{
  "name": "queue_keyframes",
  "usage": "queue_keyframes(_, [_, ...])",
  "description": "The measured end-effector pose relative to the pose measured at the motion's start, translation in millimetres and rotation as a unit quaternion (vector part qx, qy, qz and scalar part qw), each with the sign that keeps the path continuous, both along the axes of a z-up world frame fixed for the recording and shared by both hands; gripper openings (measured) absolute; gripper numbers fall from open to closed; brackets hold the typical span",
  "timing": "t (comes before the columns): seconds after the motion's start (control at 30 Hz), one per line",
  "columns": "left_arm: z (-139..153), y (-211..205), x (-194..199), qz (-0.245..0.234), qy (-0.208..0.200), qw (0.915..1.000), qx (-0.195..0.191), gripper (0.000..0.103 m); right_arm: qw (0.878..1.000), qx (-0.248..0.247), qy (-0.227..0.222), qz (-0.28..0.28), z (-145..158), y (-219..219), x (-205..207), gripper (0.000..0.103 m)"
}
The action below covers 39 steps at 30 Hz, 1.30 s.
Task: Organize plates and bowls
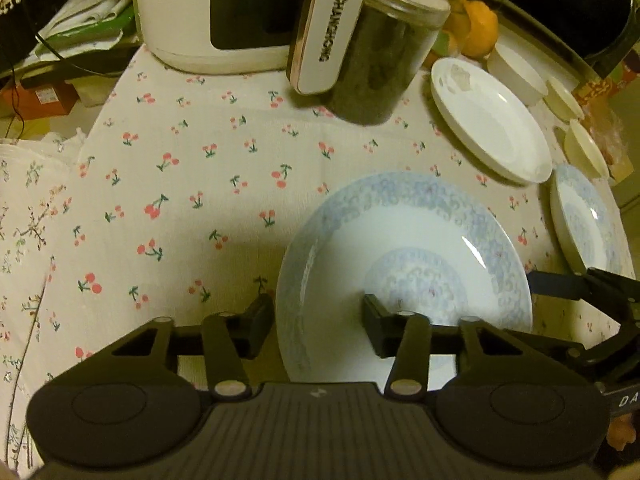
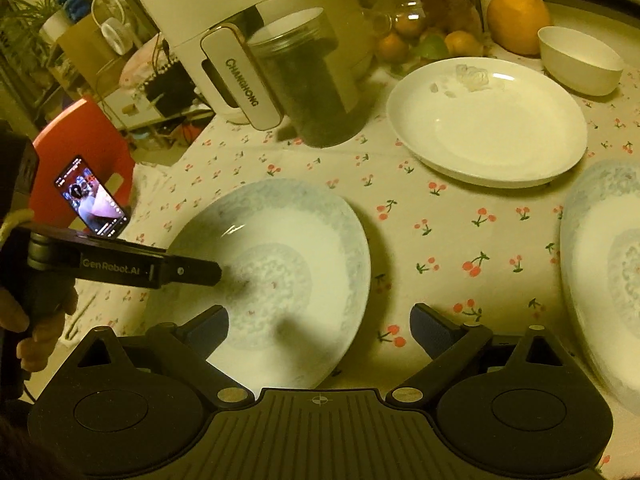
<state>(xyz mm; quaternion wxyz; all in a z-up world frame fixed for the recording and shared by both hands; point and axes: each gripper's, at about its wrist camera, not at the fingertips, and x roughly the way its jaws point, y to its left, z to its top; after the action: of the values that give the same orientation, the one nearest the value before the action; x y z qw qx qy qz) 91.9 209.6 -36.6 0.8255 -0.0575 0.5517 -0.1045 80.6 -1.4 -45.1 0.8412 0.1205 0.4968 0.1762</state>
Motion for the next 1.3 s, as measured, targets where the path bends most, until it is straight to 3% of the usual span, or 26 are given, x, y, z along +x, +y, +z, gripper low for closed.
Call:
queue_keyframes(0.1, [0.2,0.1,-1.7,-0.003,0.000,1.0000,0.000,0.037,1.000,-0.003,-0.002,-0.002,-1.4,1.0,0.6,0.090])
queue_keyframes(0.33, [1.2,1.3,-3.1,0.002,-0.004,1.0000,0.005,0.032,1.000,0.001,0.008,0.005,-6.4,1.4,0.8,0.049])
queue_keyframes(0.37, [1.1,1.1,-2.7,0.002,-0.004,1.0000,0.005,0.031,1.000,0.003,0.009,0.008,-7.0,1.7,0.7,0.047])
queue_keyframes(0.5, [0.9,-0.8,-1.9,0.002,-0.007,0.9999,0.007,0.031,1.000,0.000,0.005,0.009,-7.1,2.1,0.5,0.046])
queue_keyframes(0.7, [0.3,-5.1,-2.0,-0.003,-0.009,1.0000,-0.002,0.030,1.000,0.006,0.009,-0.010,-8.0,-10.9,4.6,0.036])
queue_keyframes(1.17, [0.1,-8.6,-5.5,-0.015,-0.005,0.9997,-0.016,0.023,1.000,0.006,0.004,-0.019,-10.1,-24.2,5.9,0.035])
queue_keyframes(1.3, [1.3,-8.9,-6.5,-0.012,-0.011,0.9998,-0.015,0.020,0.999,0.006,0.008,-0.033,-8.1,-27.3,6.9,0.027])
